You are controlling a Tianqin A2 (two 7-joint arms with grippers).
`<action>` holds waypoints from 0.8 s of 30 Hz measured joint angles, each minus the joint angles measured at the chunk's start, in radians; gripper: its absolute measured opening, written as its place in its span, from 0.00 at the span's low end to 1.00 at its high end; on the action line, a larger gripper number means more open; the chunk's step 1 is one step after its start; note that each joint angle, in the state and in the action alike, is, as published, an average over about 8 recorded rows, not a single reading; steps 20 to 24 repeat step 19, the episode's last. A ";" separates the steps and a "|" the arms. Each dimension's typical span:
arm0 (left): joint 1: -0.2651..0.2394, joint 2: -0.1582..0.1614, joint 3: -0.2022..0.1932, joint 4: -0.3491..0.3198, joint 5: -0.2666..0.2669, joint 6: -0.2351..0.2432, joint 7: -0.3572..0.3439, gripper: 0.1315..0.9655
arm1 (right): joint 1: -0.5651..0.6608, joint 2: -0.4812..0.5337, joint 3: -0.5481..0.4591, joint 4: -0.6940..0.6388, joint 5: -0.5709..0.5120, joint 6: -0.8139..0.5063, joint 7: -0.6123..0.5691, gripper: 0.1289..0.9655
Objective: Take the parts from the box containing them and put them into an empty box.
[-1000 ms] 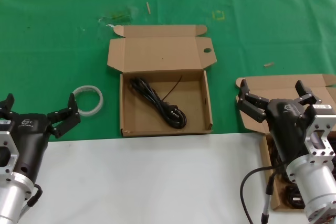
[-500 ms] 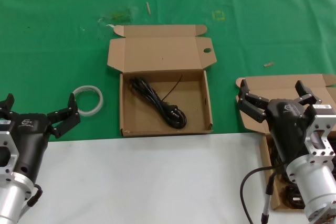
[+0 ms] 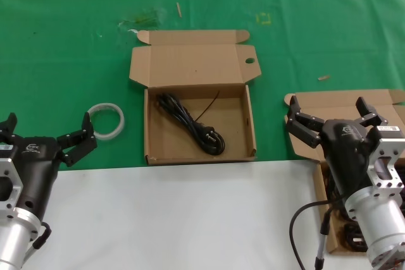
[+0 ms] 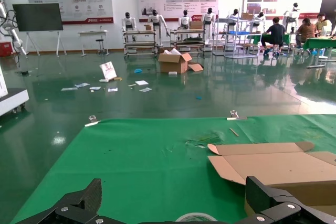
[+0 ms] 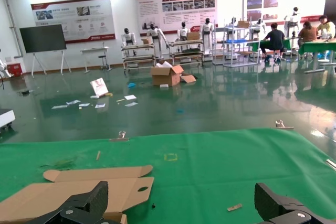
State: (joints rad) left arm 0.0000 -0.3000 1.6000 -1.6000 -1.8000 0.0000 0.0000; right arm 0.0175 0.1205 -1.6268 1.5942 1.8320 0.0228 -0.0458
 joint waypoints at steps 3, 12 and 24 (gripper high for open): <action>0.000 0.000 0.000 0.000 0.000 0.000 0.000 1.00 | 0.000 0.000 0.000 0.000 0.000 0.000 0.000 1.00; 0.000 0.000 0.000 0.000 0.000 0.000 0.000 1.00 | 0.000 0.000 0.000 0.000 0.000 0.000 0.000 1.00; 0.000 0.000 0.000 0.000 0.000 0.000 0.000 1.00 | 0.000 0.000 0.000 0.000 0.000 0.000 0.000 1.00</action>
